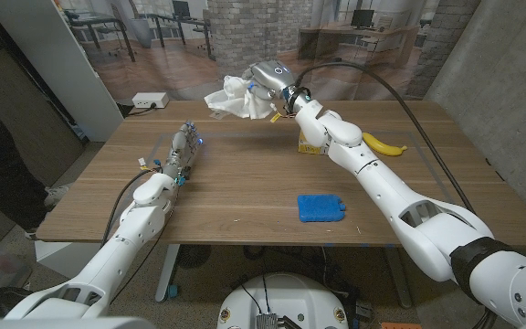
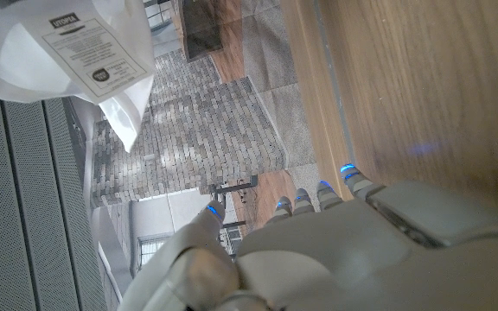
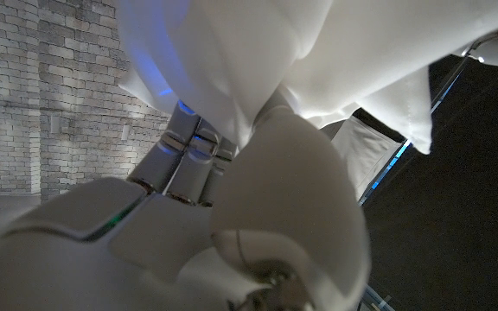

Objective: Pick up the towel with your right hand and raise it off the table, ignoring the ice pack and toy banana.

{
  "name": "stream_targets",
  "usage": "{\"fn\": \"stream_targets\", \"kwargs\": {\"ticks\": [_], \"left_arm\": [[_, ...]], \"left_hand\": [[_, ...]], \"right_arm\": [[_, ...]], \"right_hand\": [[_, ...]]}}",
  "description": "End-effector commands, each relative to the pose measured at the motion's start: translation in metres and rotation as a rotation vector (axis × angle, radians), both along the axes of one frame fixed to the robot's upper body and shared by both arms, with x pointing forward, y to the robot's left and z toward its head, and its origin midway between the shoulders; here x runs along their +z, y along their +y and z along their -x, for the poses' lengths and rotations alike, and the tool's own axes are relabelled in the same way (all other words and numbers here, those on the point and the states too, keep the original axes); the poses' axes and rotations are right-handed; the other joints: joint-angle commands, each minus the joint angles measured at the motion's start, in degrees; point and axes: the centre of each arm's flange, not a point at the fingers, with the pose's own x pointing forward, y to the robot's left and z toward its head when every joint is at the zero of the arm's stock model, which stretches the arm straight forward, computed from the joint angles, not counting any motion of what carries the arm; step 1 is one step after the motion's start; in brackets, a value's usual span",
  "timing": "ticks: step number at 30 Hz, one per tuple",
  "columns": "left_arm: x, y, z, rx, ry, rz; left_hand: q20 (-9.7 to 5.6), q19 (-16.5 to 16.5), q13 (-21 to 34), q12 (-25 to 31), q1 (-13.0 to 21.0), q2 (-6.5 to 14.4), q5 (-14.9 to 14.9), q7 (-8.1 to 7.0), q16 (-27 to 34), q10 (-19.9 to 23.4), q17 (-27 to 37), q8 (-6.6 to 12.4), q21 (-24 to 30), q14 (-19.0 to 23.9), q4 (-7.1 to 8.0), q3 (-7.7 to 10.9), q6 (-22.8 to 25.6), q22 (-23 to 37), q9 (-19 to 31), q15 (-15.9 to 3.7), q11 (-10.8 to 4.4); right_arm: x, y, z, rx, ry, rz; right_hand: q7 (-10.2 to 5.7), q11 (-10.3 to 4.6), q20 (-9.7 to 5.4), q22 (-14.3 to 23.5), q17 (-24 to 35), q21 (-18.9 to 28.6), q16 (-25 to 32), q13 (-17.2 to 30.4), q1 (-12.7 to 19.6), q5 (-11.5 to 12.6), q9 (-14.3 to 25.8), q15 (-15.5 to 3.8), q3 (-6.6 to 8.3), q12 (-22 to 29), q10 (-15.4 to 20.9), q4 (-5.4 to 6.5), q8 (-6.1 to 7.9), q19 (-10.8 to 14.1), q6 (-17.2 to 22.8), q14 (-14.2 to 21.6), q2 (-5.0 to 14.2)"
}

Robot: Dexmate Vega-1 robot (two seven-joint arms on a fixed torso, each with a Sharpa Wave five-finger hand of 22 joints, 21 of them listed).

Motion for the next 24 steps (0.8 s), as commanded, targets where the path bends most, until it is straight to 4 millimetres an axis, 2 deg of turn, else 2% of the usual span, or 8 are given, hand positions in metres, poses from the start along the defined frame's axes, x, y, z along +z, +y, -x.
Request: {"fn": "stream_targets", "kwargs": {"ticks": [1, 15, 24], "left_arm": [[0.001, 0.004, 0.001, -0.021, 0.008, -0.022], [0.002, 0.006, -0.005, -0.068, 0.017, -0.057], [0.001, 0.02, -0.016, -0.095, 0.033, -0.082]], "left_hand": [[0.5, -1.62, 0.33, 0.23, 0.3, 3.42, 0.22, -0.3, 0.06, -5.37, 0.13, 0.25, -0.35, -8.64, -0.01, -0.11, -5.19, 0.29, 0.24, 0.06, 0.19], [0.49, -1.58, 0.33, 0.23, 0.31, 3.43, 0.23, -0.31, 0.06, -5.39, 0.13, 0.25, -0.41, -8.64, -0.02, -0.17, -5.2, 0.29, 0.24, 0.11, 0.17], [0.53, -1.6, 0.33, 0.23, 0.32, 3.44, 0.23, -0.31, 0.05, -5.41, 0.13, 0.24, -0.46, -8.67, -0.02, -0.21, -5.23, 0.3, 0.24, 0.08, 0.16]], "right_arm": [[0.003, -0.007, 0.008, -0.03, -0.025, -0.034], [0.001, -0.005, 0.016, -0.062, -0.048, -0.066], [-0.005, 0.003, 0.013, -0.1, -0.053, -0.078]], "right_hand": [[-0.3, -0.39, -7.1, -0.29, 0.42, 0.78, -0.42, 2.44, 3.54, 0.0, 0.26, -4.15, 0.24, 0.23, 0.54, 0.11, -0.19, -0.52, 0.18, 1.77, 3.95], [-0.47, -0.4, -7.06, -1.08, 0.96, 1.74, -1.04, 2.47, 3.51, -0.03, 0.38, -4.15, 0.35, 0.14, 0.66, 0.09, -0.38, -0.97, 0.51, 2.0, 3.91], [-0.39, -0.34, -7.09, -1.64, 1.23, 2.33, -1.45, 2.48, 3.48, -0.05, 0.39, -4.15, 0.43, 0.07, 0.75, 0.09, -0.67, -1.26, 0.39, 2.19, 3.89]]}}
